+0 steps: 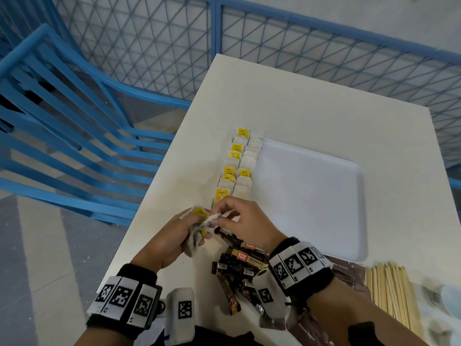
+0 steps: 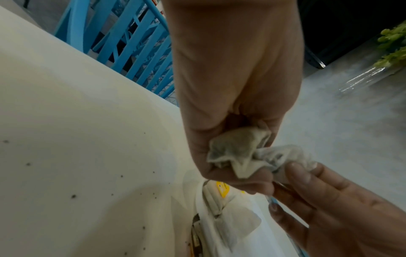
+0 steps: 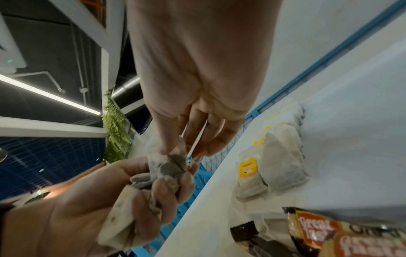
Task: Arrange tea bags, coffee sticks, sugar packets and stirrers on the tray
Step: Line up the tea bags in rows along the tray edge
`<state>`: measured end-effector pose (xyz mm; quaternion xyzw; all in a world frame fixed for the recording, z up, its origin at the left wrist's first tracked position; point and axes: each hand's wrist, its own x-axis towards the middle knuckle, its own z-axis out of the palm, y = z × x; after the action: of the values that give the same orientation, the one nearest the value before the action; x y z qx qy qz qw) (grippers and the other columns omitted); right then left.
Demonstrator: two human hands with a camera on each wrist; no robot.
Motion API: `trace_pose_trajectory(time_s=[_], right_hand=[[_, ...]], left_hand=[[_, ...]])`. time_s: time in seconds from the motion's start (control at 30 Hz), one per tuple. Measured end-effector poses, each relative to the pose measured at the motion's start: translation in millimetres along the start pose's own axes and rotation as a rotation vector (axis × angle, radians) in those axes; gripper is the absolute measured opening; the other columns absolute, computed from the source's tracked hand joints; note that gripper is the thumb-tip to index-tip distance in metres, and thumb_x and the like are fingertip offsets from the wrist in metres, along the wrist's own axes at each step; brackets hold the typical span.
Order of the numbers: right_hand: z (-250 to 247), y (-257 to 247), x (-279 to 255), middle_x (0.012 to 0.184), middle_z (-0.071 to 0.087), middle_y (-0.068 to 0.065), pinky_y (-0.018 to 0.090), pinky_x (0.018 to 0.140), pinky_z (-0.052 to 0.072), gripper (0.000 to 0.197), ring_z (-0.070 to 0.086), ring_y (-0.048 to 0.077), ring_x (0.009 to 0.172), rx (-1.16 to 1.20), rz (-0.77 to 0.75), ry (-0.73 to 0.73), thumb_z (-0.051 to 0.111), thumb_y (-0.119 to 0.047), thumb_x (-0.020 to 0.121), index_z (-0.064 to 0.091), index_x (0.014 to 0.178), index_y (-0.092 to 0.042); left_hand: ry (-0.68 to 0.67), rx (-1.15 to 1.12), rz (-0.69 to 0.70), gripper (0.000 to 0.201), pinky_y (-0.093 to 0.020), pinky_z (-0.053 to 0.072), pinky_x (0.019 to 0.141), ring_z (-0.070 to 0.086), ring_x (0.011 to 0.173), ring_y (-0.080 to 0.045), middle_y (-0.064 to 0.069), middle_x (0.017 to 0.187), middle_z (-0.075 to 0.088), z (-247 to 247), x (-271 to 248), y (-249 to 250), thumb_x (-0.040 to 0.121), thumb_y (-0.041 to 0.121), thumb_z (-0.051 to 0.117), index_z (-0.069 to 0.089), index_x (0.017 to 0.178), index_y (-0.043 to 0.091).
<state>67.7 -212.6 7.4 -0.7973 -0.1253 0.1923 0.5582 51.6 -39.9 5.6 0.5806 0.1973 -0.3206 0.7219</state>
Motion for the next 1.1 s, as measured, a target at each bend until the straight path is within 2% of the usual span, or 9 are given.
trace_pose_trajectory(time_s=[0.07, 0.23, 0.4, 0.5, 0.67, 0.77, 0.83, 0.97, 1.1], right_hand=[[-1.5, 1.2, 0.1, 0.086, 0.066, -0.006, 0.016, 0.076, 0.048, 0.006, 0.060, 0.005, 0.079, 0.040, 0.017, 0.007, 0.067, -0.013, 0.085, 0.062, 0.088, -0.014], [-5.8, 5.0, 3.2, 0.081, 0.063, -0.005, 0.018, 0.076, 0.047, 0.021, 0.058, 0.008, 0.077, 0.136, 0.052, 0.074, 0.065, -0.011, 0.085, 0.058, 0.082, -0.031], [-12.1, 8.7, 4.4, 0.087, 0.062, 0.010, 0.021, 0.067, 0.053, 0.013, 0.058, 0.015, 0.075, 0.272, 0.111, 0.096, 0.059, -0.007, 0.089, 0.059, 0.090, -0.021], [-13.5, 8.8, 3.9, 0.083, 0.063, 0.003, 0.019, 0.063, 0.053, 0.014, 0.060, 0.004, 0.068, 0.270, 0.130, 0.062, 0.059, -0.007, 0.089, 0.060, 0.089, -0.020], [-10.4, 8.3, 7.0, 0.075, 0.061, -0.003, 0.020, 0.057, 0.054, 0.014, 0.059, 0.002, 0.059, 0.279, 0.144, 0.090, 0.060, -0.006, 0.088, 0.058, 0.086, -0.020], [-6.1, 7.9, 9.9, 0.078, 0.061, 0.009, 0.020, 0.054, 0.053, 0.005, 0.060, 0.007, 0.059, 0.287, 0.142, 0.120, 0.061, -0.007, 0.088, 0.058, 0.091, -0.010], [-3.6, 6.9, 11.5, 0.084, 0.061, 0.021, 0.020, 0.055, 0.053, 0.011, 0.060, 0.012, 0.061, 0.306, 0.160, 0.124, 0.061, -0.009, 0.088, 0.057, 0.098, -0.006], [-6.6, -2.0, 9.5, 0.086, 0.061, 0.011, 0.023, 0.062, 0.055, 0.016, 0.065, 0.013, 0.066, 0.566, 0.233, 0.007, 0.045, -0.013, 0.097, 0.057, 0.107, -0.006], [-9.1, -5.7, 6.2, 0.093, 0.053, 0.011, 0.022, 0.067, 0.055, 0.029, 0.067, 0.012, 0.073, 0.688, 0.231, -0.149, 0.038, 0.000, 0.097, 0.053, 0.117, -0.014]], left_hand=[[-0.008, -0.002, 0.008, 0.020, -0.019, 0.042, 0.049, 0.055, 0.058, -0.012, -0.009, 0.084, 0.063, -1.5, -0.5, -0.2, 0.096, 0.018, 0.046, 0.060, 0.102, 0.005], [0.085, 0.008, 0.009, 0.017, -0.018, 0.036, 0.042, 0.049, 0.051, -0.010, -0.006, 0.077, 0.064, -1.9, -2.7, 0.4, 0.097, 0.017, 0.044, 0.058, 0.093, 0.007], [0.163, 0.051, 0.101, 0.019, -0.016, 0.035, 0.042, 0.045, 0.046, -0.005, 0.001, 0.077, 0.064, -4.5, -3.2, -0.2, 0.096, 0.014, 0.046, 0.064, 0.095, 0.007], [0.153, 0.132, 0.162, 0.021, -0.015, 0.035, 0.043, 0.043, 0.047, -0.004, 0.011, 0.053, 0.057, -0.9, -5.7, 1.5, 0.096, 0.019, 0.049, 0.065, 0.098, 0.007], [0.095, 0.258, 0.167, 0.021, -0.021, 0.032, 0.044, 0.039, 0.052, -0.012, 0.007, 0.048, 0.047, 1.8, -4.6, -0.4, 0.091, 0.027, 0.056, 0.062, 0.087, 0.007], [0.105, 0.298, 0.191, 0.021, -0.020, 0.033, 0.041, 0.039, 0.048, -0.010, 0.005, 0.050, 0.048, 4.1, -2.9, -1.7, 0.089, 0.025, 0.060, 0.059, 0.075, 0.010], [0.147, 0.292, 0.214, 0.021, -0.019, 0.033, 0.042, 0.038, 0.048, -0.010, 0.006, 0.049, 0.047, 4.3, -1.0, -2.5, 0.089, 0.023, 0.061, 0.059, 0.071, 0.012], [0.163, 0.207, 0.189, 0.022, -0.021, 0.032, 0.043, 0.037, 0.049, -0.010, 0.004, 0.051, 0.047, 1.1, -0.2, -1.8, 0.091, 0.021, 0.058, 0.060, 0.071, 0.014], [0.075, 0.136, 0.128, 0.025, -0.019, 0.028, 0.041, 0.033, 0.049, -0.011, -0.001, 0.056, 0.042, -1.3, -4.1, 1.6, 0.092, 0.023, 0.055, 0.059, 0.069, 0.014]])
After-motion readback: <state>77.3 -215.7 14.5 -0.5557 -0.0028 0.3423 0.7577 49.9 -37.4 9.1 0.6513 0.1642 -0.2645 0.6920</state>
